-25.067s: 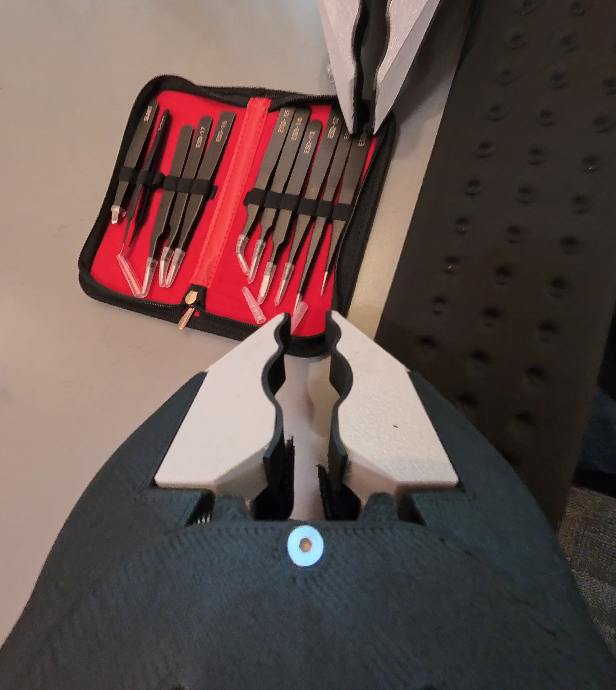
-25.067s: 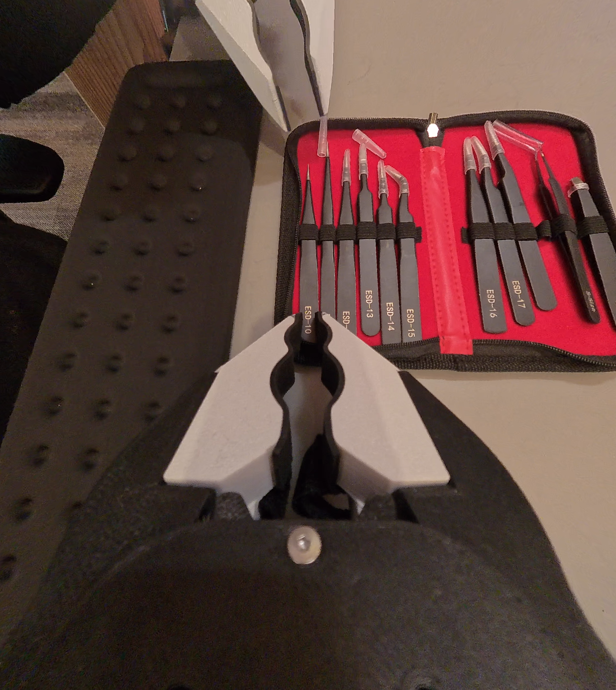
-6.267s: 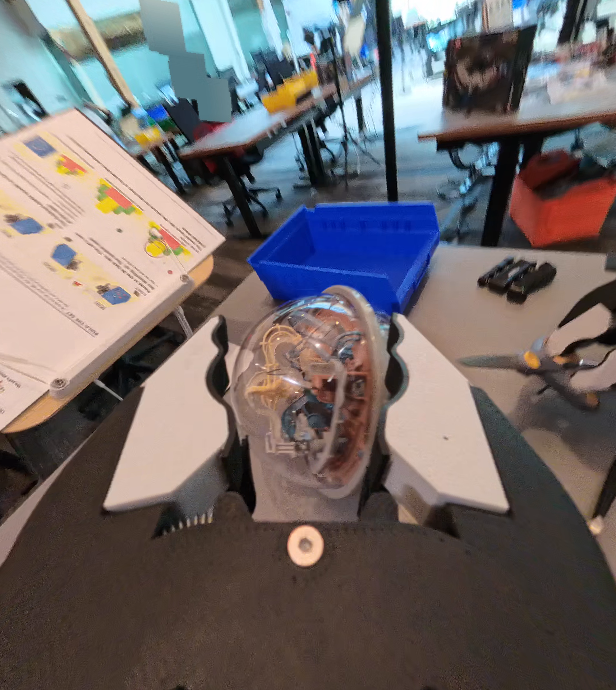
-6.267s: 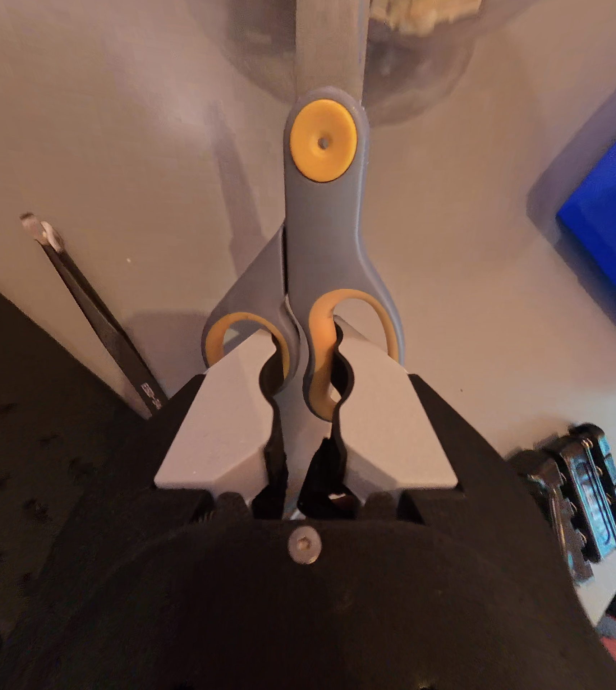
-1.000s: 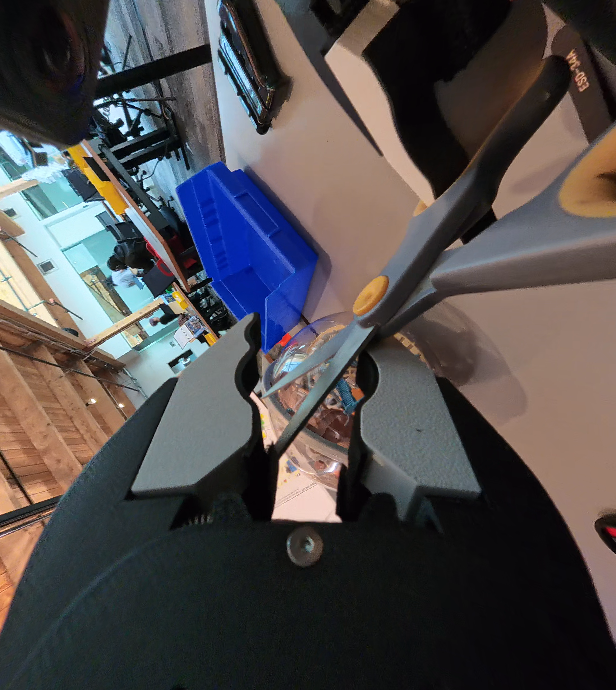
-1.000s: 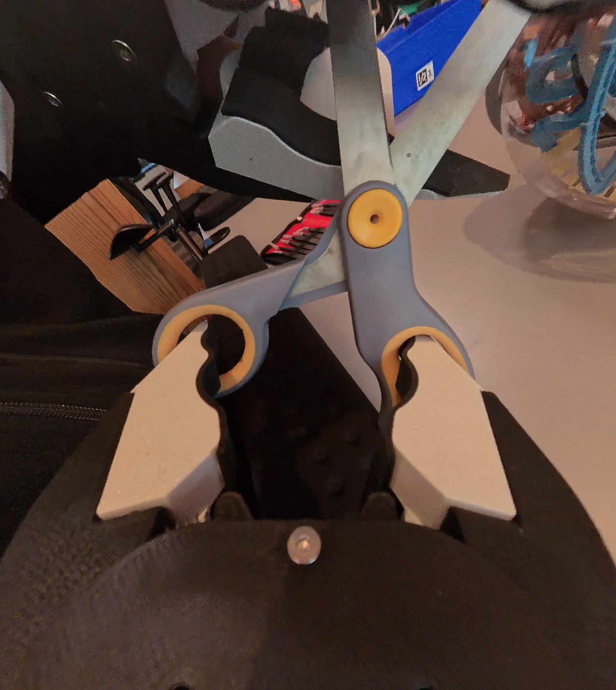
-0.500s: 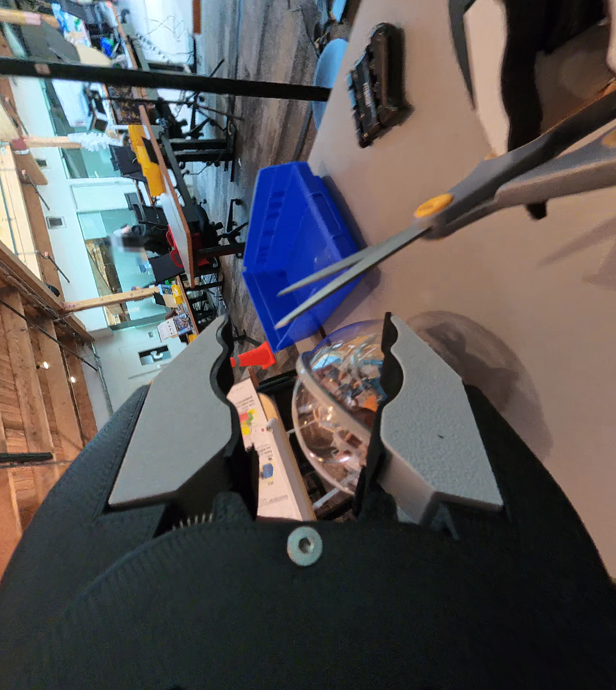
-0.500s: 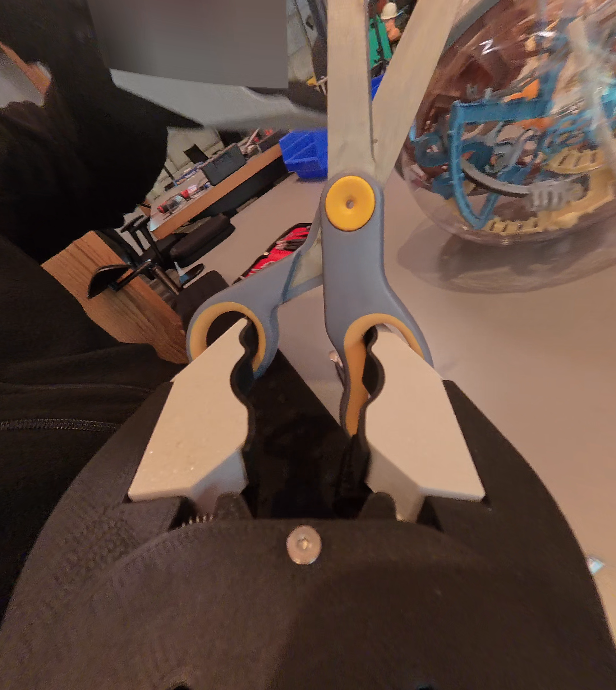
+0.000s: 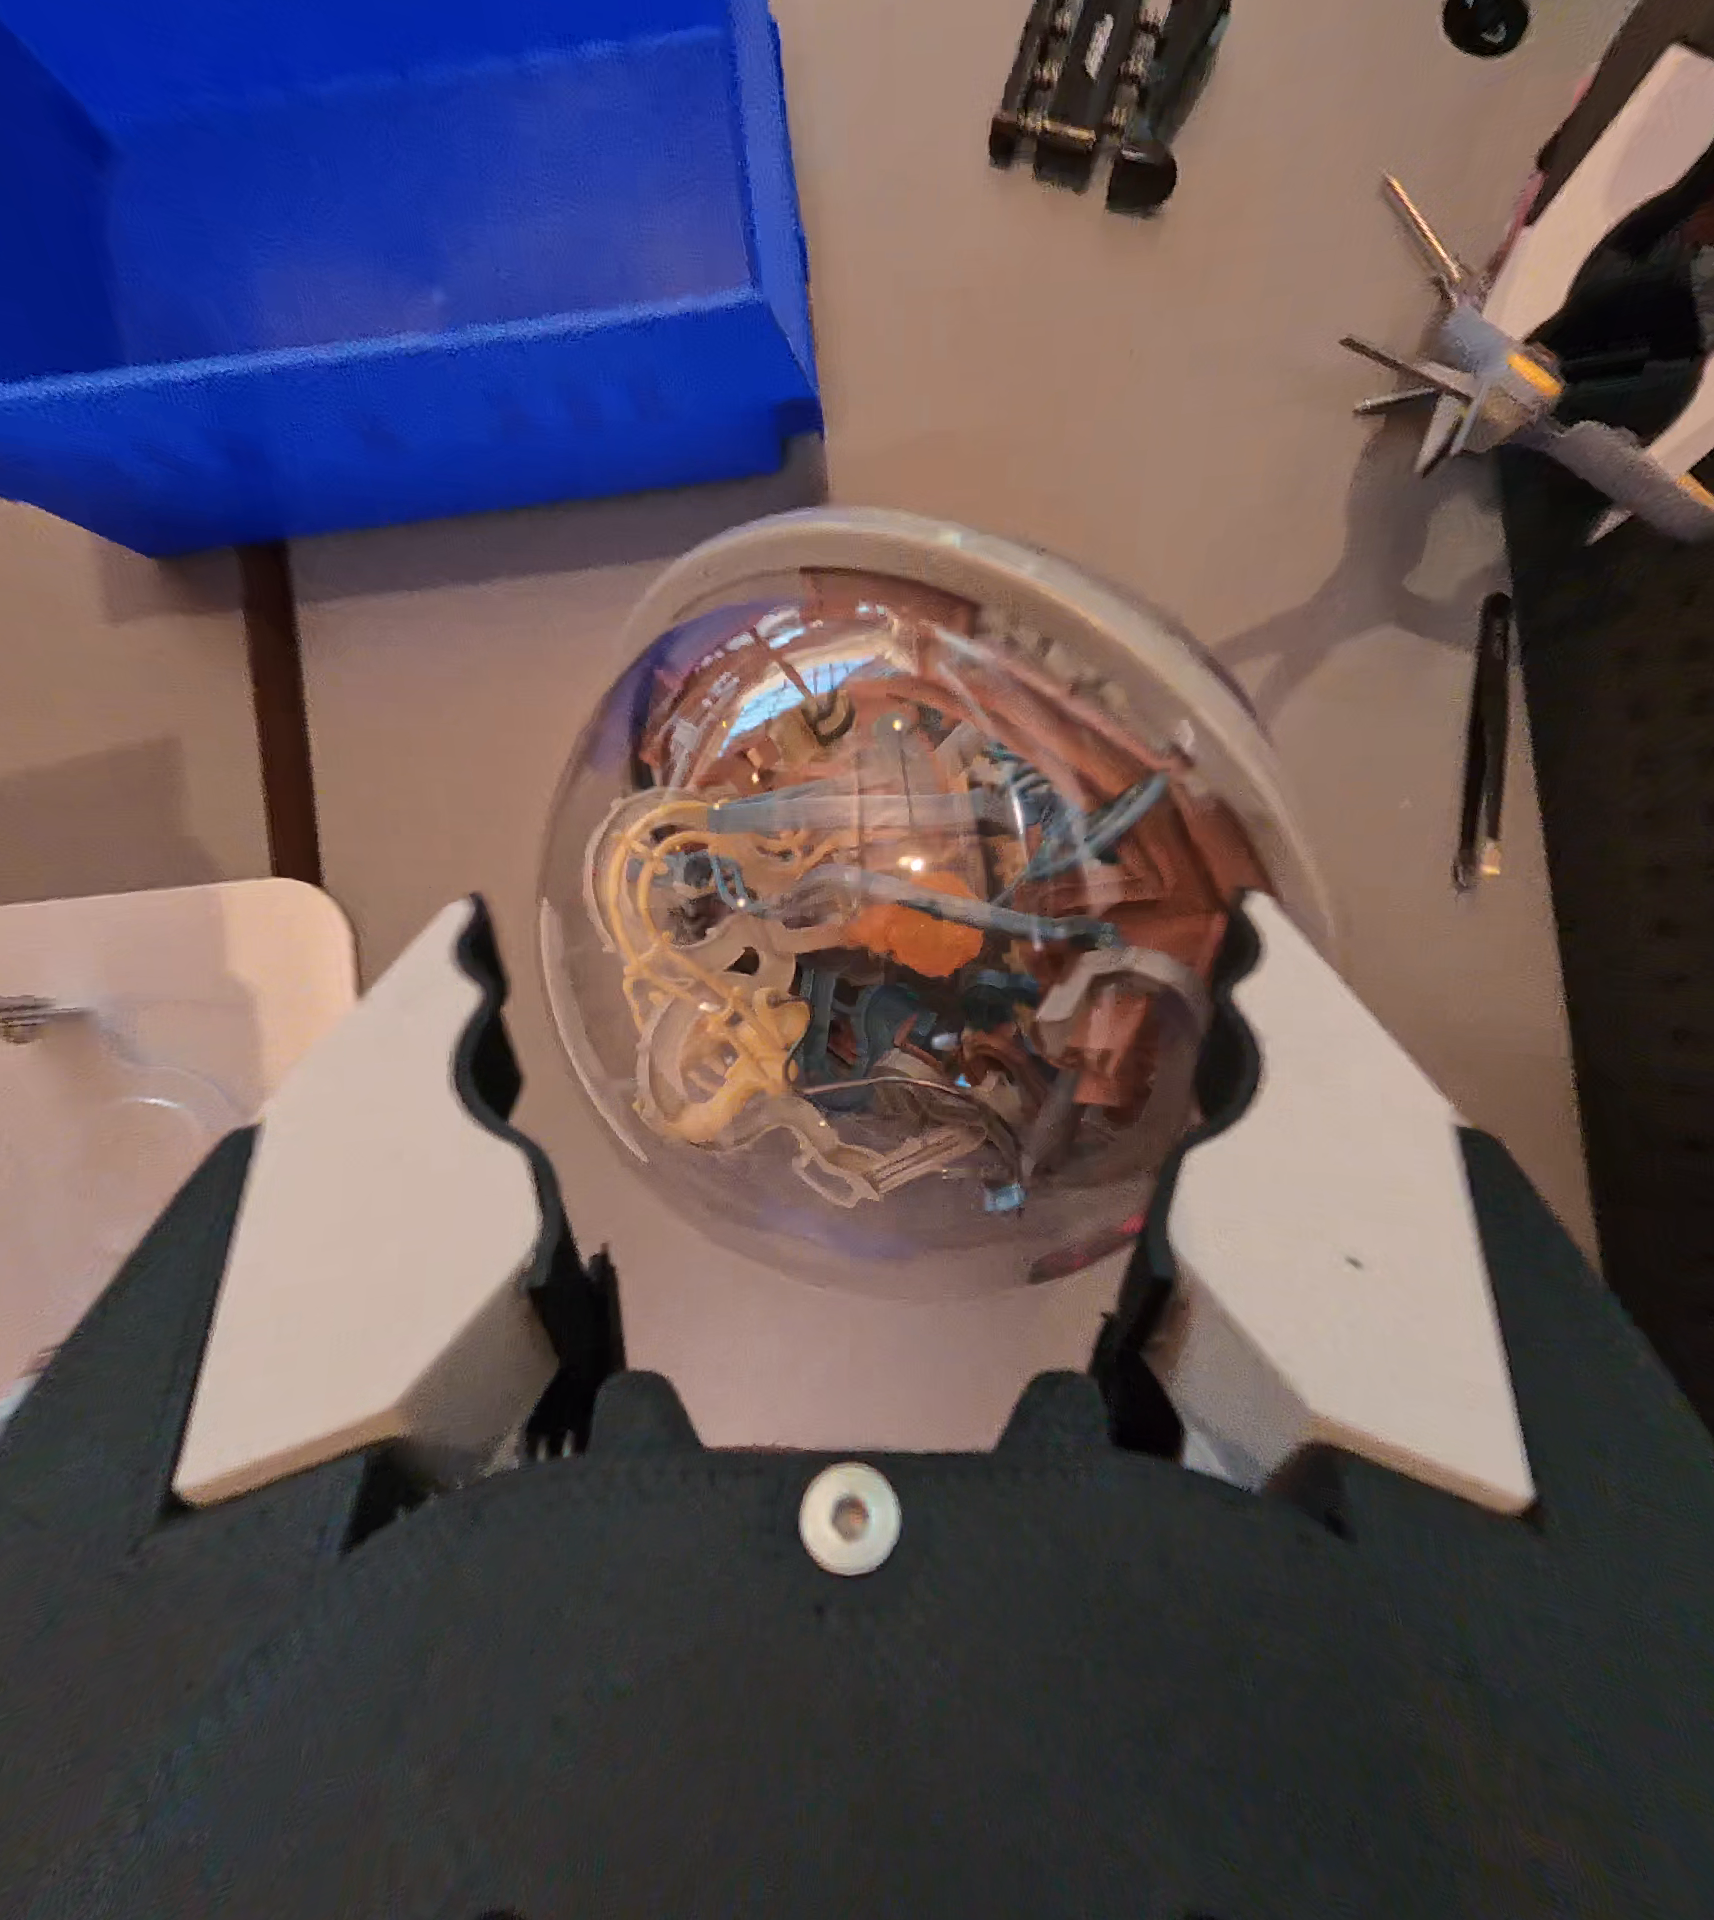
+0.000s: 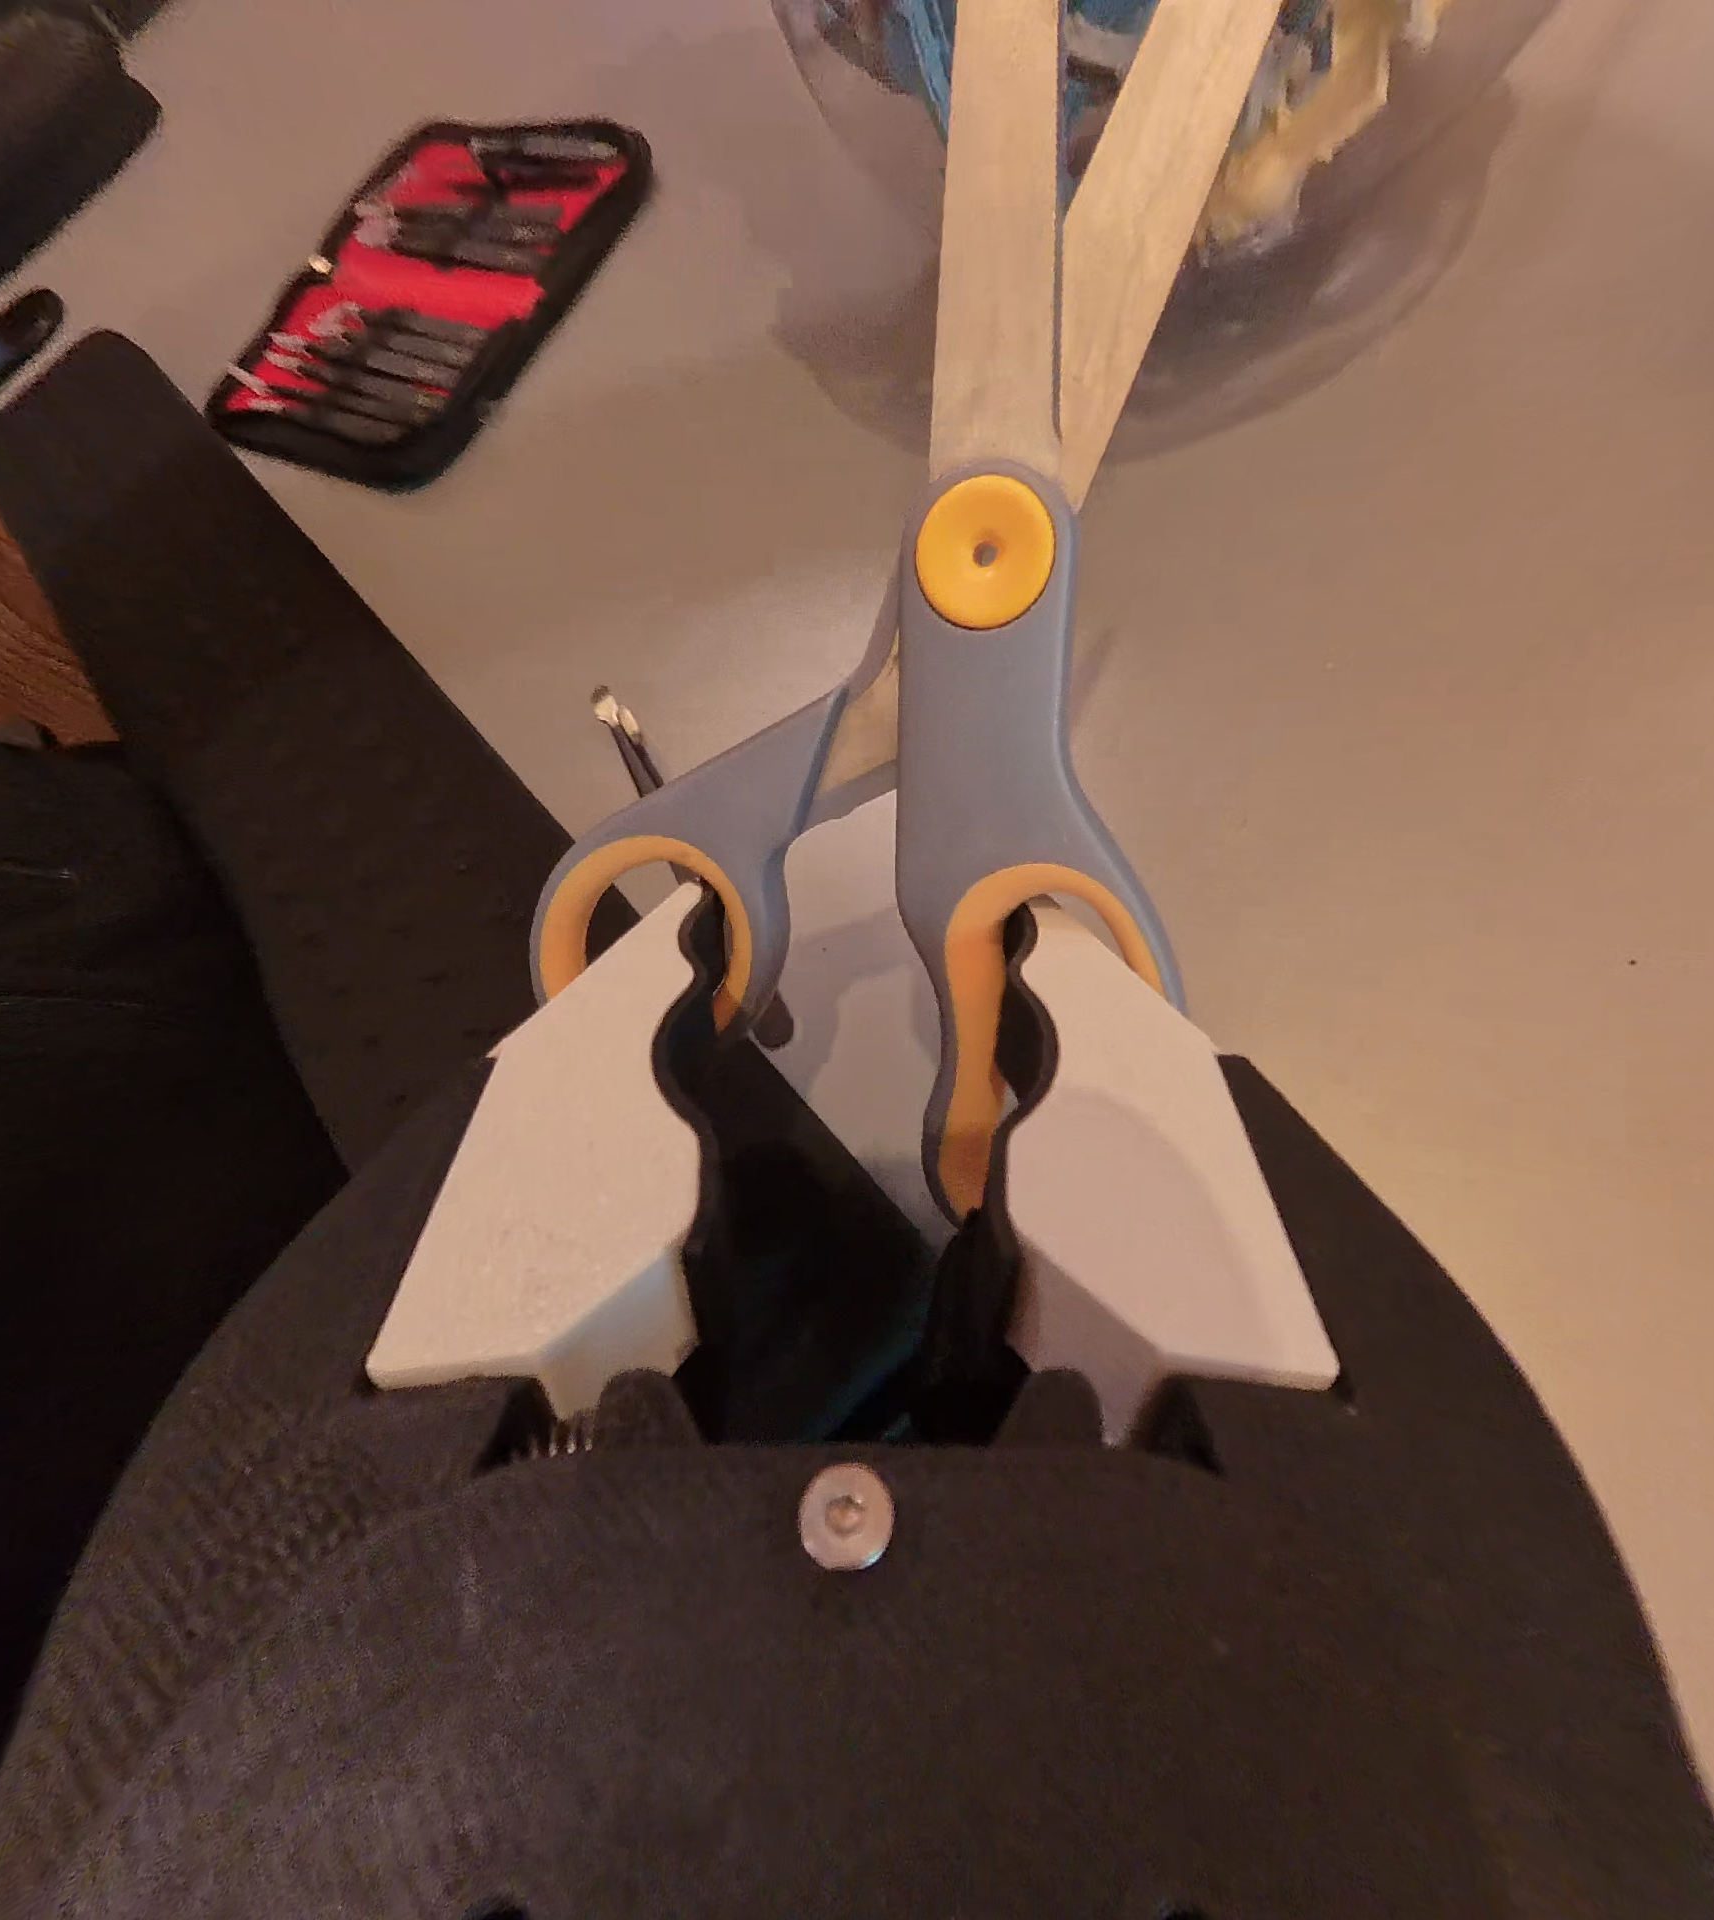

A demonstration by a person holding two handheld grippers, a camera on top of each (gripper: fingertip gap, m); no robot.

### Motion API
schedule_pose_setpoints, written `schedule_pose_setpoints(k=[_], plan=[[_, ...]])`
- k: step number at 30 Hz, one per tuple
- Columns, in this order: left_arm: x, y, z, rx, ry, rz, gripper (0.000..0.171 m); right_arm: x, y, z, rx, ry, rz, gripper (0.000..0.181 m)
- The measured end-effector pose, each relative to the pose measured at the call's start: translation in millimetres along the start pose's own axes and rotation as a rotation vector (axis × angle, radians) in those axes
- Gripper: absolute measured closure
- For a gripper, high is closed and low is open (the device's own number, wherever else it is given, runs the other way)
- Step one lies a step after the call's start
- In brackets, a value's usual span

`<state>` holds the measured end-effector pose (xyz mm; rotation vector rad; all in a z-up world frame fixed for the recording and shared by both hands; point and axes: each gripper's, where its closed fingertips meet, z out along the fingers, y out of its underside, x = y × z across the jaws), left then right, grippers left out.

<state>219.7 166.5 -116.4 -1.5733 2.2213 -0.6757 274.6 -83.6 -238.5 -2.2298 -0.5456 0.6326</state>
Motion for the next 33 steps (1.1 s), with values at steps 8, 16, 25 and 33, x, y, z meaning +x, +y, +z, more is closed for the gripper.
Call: schedule_pose_setpoints(k=[8,16,25,33], plan=[[10,10,19,0.015,0.247,-0.045,0.025,25,15,19,-0.207,0.045,-0.039,0.132],[12,-10,36,0.082,0.279,-0.044,0.022,37,28,29,-0.312,0.084,-0.065,0.133],[7,-20,41,0.210,0.306,-0.105,0.021,41,28,29,-0.319,0.139,-0.079,0.133],[10,-15,40,0.217,0.295,-0.114,0.017,43,27,32,-0.346,0.187,-0.093,0.134]])
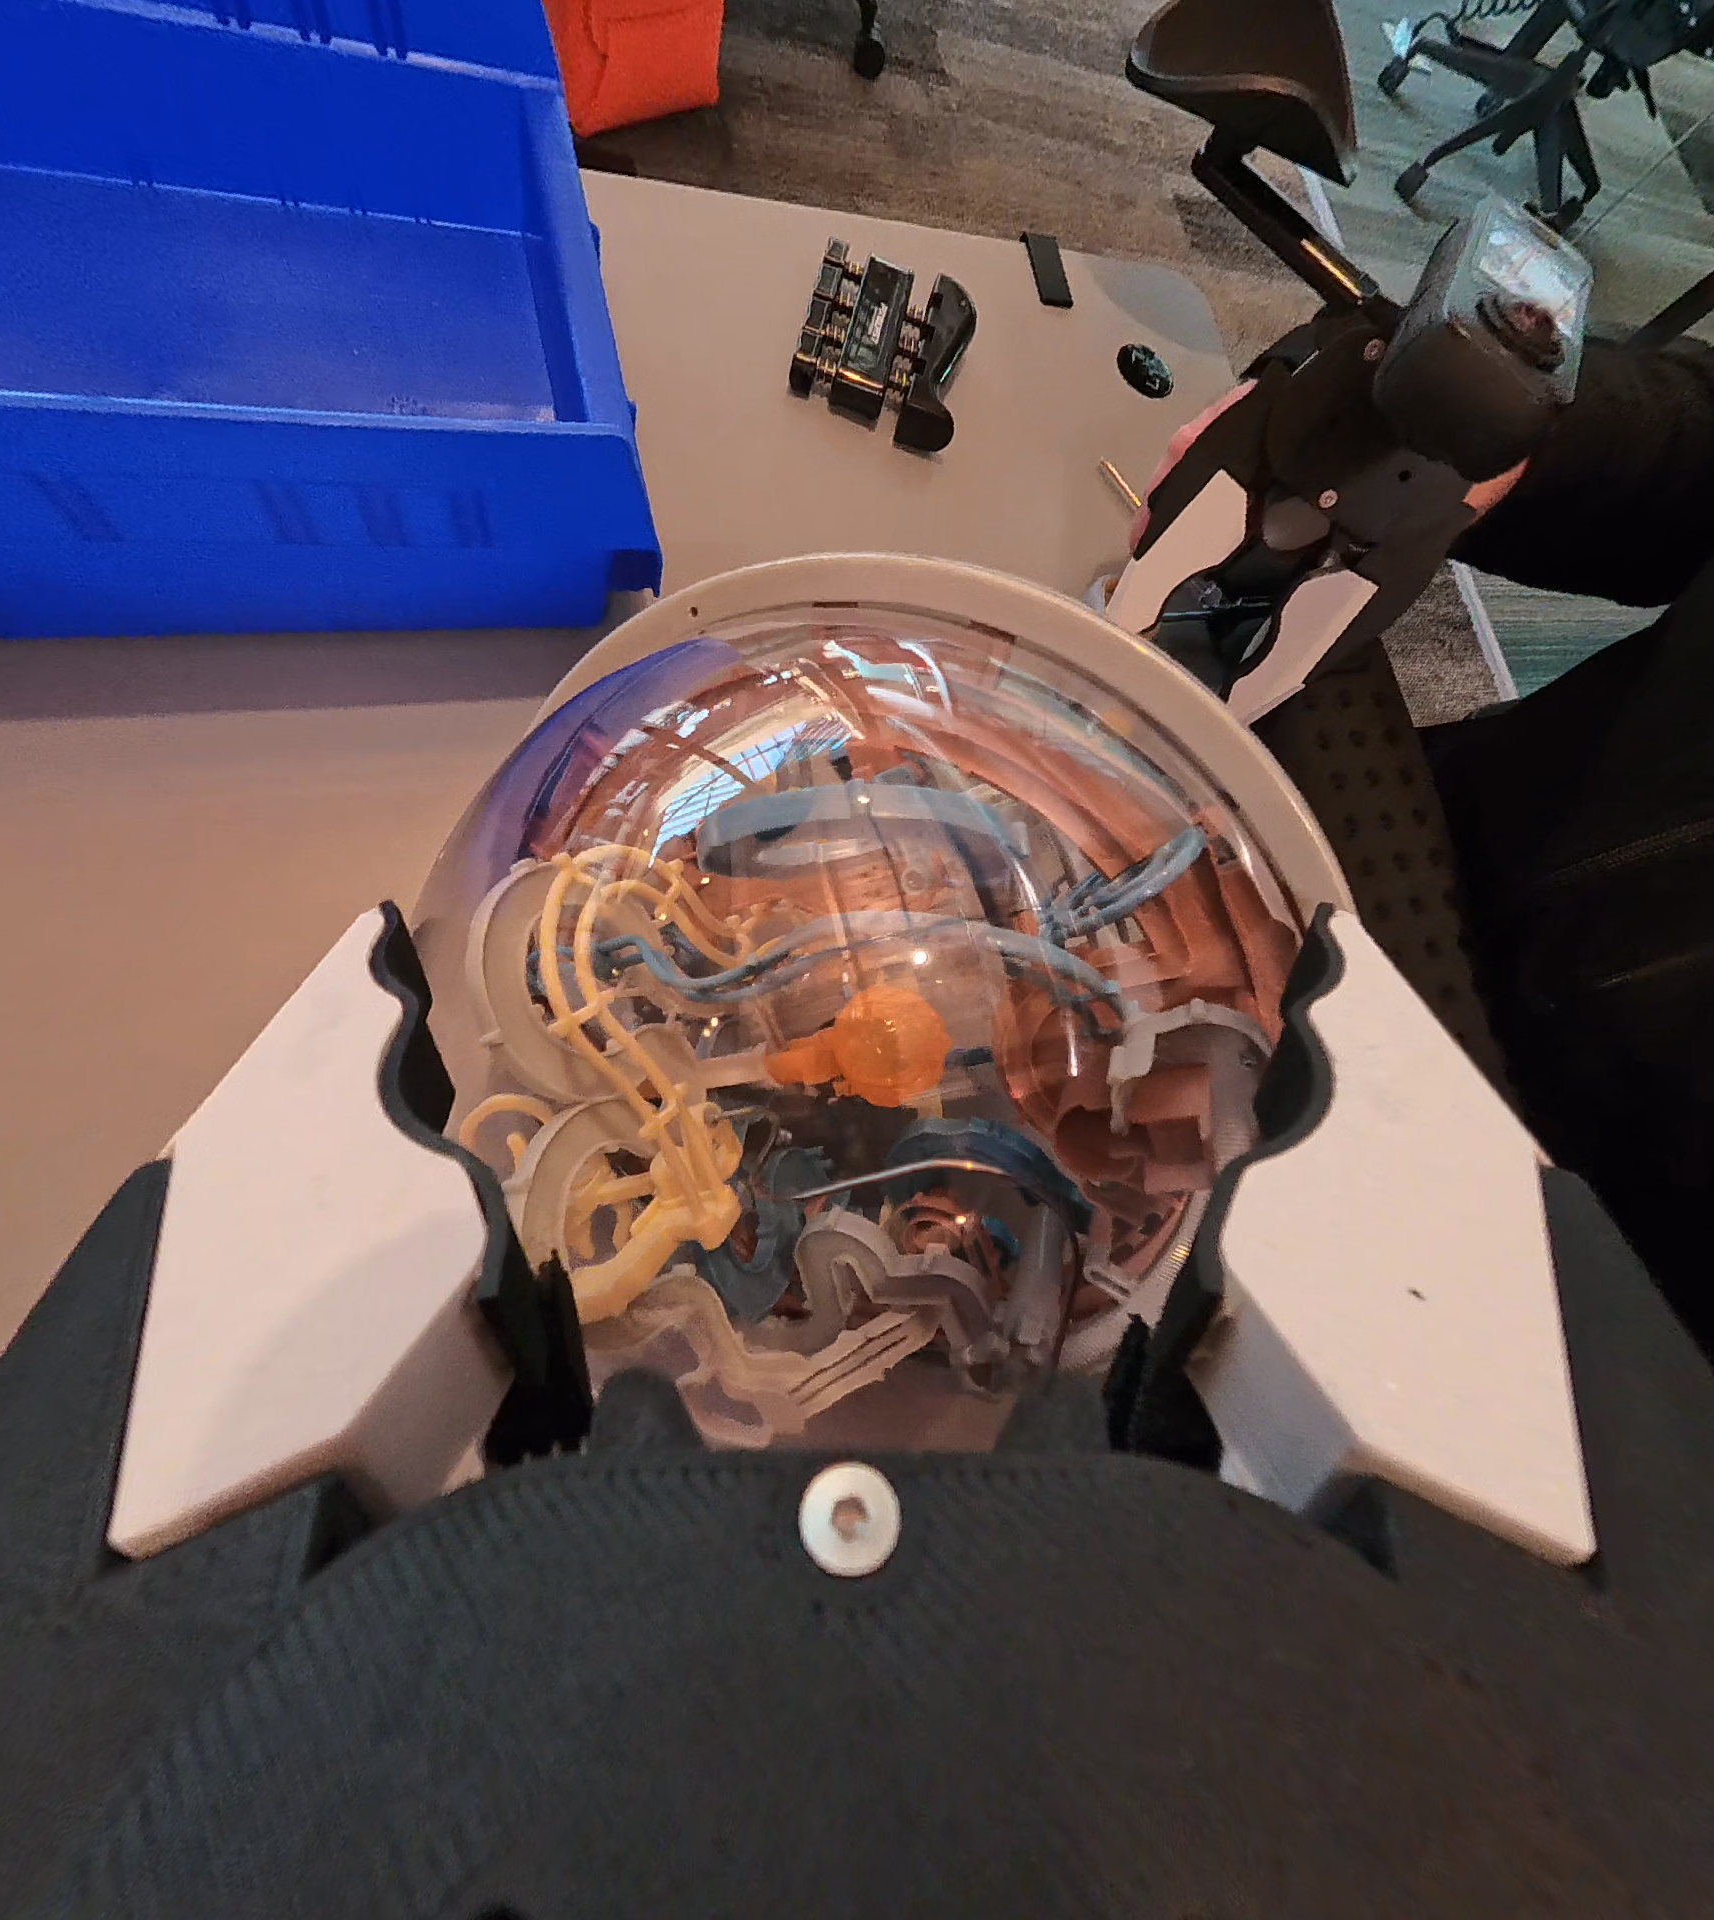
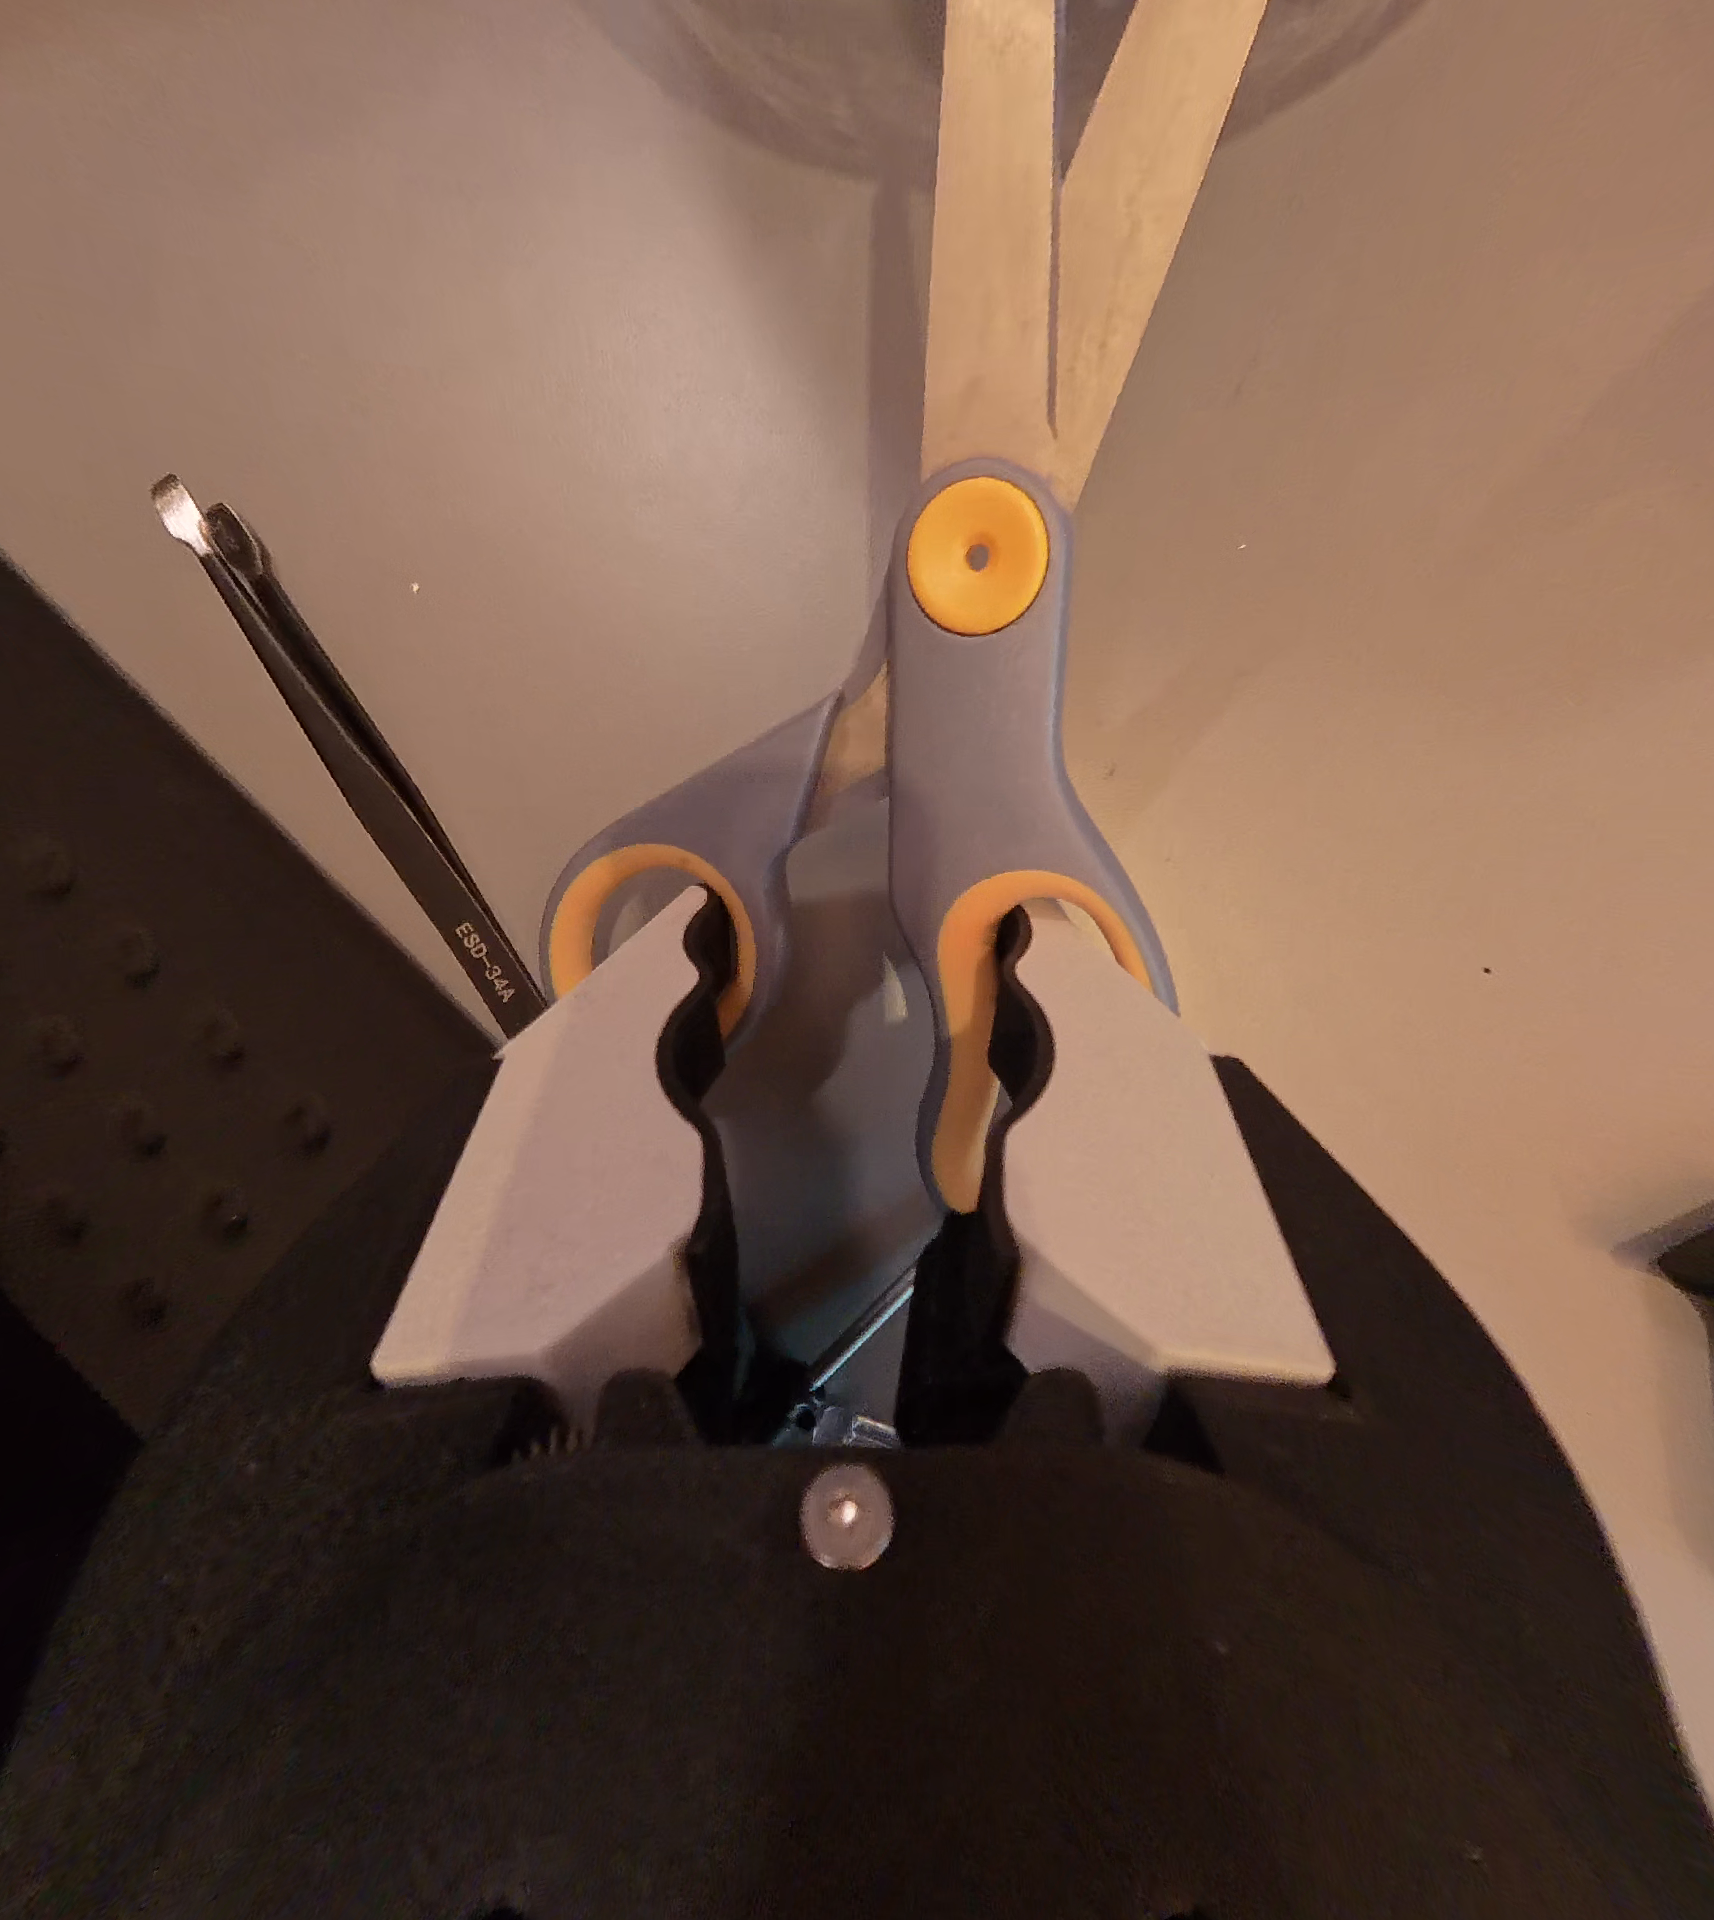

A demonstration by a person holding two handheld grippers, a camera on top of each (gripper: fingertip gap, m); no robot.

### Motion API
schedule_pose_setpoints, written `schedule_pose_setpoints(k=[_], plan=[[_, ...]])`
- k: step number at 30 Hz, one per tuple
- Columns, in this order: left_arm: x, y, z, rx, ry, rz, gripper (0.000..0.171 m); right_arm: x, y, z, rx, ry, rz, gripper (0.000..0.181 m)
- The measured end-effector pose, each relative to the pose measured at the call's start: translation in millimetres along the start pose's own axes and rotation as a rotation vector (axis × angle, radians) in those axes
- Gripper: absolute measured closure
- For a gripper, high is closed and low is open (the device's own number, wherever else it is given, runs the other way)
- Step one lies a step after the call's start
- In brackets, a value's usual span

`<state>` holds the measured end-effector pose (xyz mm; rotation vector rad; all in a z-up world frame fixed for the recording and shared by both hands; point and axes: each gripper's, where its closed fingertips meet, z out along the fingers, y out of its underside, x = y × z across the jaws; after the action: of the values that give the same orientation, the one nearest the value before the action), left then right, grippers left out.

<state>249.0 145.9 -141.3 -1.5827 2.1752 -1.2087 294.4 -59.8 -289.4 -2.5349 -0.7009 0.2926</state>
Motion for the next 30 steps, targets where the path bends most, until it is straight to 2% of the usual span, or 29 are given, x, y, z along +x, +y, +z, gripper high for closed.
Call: schedule_pose_setpoints(k=[16,25,30], plan=[[4,-1,7,-0.049,-0.040,0.018,0.015,1,7,-4,-0.071,0.007,-0.011,0.135],[16,-7,23,-0.141,-0.126,0.065,0.015,6,27,-19,-0.239,-0.021,-0.046,0.136],[18,-8,25,-0.152,-0.146,0.073,0.015,6,30,-20,-0.273,-0.058,-0.049,0.136]])
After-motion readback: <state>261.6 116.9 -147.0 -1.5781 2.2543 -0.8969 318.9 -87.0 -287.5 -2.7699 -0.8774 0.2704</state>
